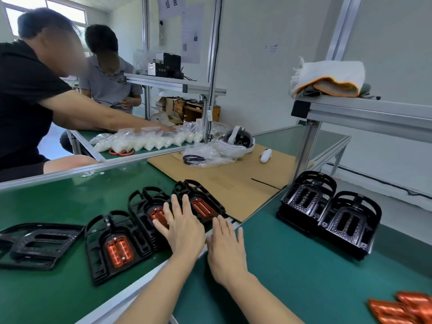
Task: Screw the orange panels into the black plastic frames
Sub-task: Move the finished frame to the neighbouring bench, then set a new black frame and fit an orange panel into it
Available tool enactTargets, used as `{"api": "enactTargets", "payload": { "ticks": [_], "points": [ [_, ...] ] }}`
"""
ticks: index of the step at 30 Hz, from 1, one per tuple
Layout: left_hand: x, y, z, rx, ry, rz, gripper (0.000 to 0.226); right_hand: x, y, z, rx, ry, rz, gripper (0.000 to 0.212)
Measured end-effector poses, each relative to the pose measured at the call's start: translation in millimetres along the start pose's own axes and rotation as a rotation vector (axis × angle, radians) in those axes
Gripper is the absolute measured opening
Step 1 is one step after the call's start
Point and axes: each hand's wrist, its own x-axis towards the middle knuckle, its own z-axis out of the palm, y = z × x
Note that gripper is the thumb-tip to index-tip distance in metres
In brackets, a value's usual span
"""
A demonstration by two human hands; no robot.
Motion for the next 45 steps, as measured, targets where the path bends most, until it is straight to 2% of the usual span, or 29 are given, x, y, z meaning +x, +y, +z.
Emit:
{"api": "enactTargets", "payload": {
  "ticks": [10,23,29,34,39,45],
  "points": [
    [-57,55,44,0.023,-0.143,0.186,0.064,-43,76,-29,-0.041,0.116,0.201,0.053],
    [-144,151,92,-0.094,-0.367,0.427,0.062,-101,182,-75,-0.111,0.315,0.494,0.053],
    [-170,186,112,-0.137,-0.443,0.479,0.064,-108,217,-88,-0.147,0.335,0.612,0.052],
    [-166,201,121,-0.093,-0.411,0.528,0.066,-94,237,-95,-0.100,0.335,0.710,0.050],
    [-154,204,125,-0.020,-0.376,0.593,0.070,-74,244,-103,-0.035,0.373,0.805,0.034],
    [-152,201,130,0.020,-0.392,0.632,0.071,-57,244,-107,0.076,0.381,0.864,0.038]
  ]
}}
